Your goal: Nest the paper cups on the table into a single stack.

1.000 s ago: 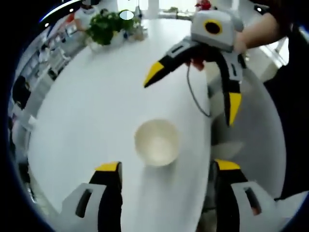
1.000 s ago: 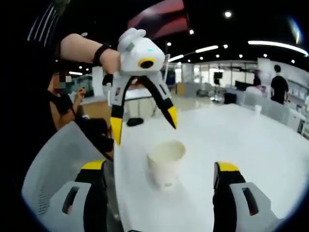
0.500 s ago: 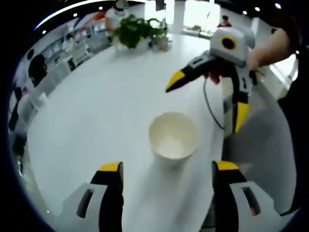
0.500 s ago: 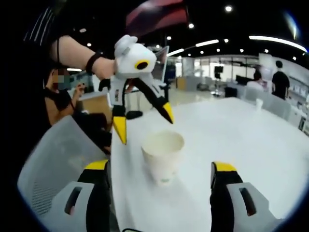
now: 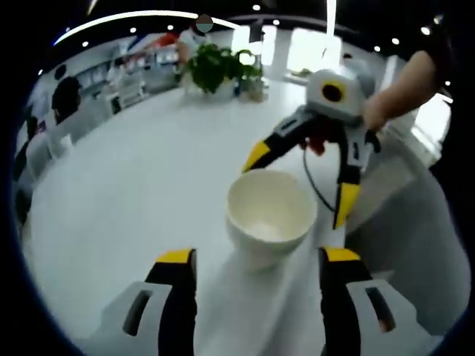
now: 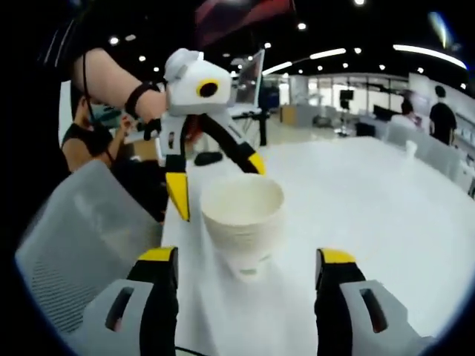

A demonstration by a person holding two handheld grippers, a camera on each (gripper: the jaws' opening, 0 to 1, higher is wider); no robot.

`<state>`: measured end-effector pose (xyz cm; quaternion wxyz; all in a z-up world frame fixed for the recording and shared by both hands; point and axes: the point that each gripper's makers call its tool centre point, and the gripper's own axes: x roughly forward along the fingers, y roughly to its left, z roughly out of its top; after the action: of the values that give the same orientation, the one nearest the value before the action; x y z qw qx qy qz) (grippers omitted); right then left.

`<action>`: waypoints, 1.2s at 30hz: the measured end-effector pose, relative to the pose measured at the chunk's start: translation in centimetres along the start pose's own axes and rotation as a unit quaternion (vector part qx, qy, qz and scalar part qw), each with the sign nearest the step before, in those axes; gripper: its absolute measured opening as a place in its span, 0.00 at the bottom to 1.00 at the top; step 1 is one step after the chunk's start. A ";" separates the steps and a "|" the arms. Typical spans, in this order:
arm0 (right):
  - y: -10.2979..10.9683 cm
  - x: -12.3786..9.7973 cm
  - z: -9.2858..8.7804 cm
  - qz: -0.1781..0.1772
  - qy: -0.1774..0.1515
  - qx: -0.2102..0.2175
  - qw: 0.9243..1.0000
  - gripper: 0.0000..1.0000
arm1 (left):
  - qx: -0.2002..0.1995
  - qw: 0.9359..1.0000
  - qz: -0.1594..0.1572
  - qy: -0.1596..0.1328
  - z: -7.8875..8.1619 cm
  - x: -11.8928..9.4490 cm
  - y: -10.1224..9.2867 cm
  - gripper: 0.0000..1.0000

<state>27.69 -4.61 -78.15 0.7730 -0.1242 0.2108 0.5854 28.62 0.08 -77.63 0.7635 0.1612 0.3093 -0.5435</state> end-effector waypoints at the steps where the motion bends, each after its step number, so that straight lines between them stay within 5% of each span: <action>1: 0.0 0.2 0.0 0.001 0.002 -0.003 1.000 0.71 | 0.006 1.000 -0.004 -0.003 0.0 0.0 -0.1 0.60; 4: -0.2 0.8 0.2 0.005 0.001 -0.009 1.000 0.68 | 0.015 0.999 -0.013 -0.030 0.2 0.3 -0.1 0.59; 16: -0.7 2.0 0.4 0.031 0.004 -0.029 0.999 0.51 | 0.074 0.996 -0.028 -0.051 0.6 0.8 0.4 0.49; 36: -0.6 2.2 0.2 0.050 0.000 -0.025 0.998 0.40 | 0.050 0.995 -0.060 -0.065 1.1 1.7 -0.2 0.41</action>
<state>28.82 -2.78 -79.05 0.7391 -0.1326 0.2025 0.6286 29.14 -1.84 -77.89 0.7390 0.1447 0.2401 -0.6127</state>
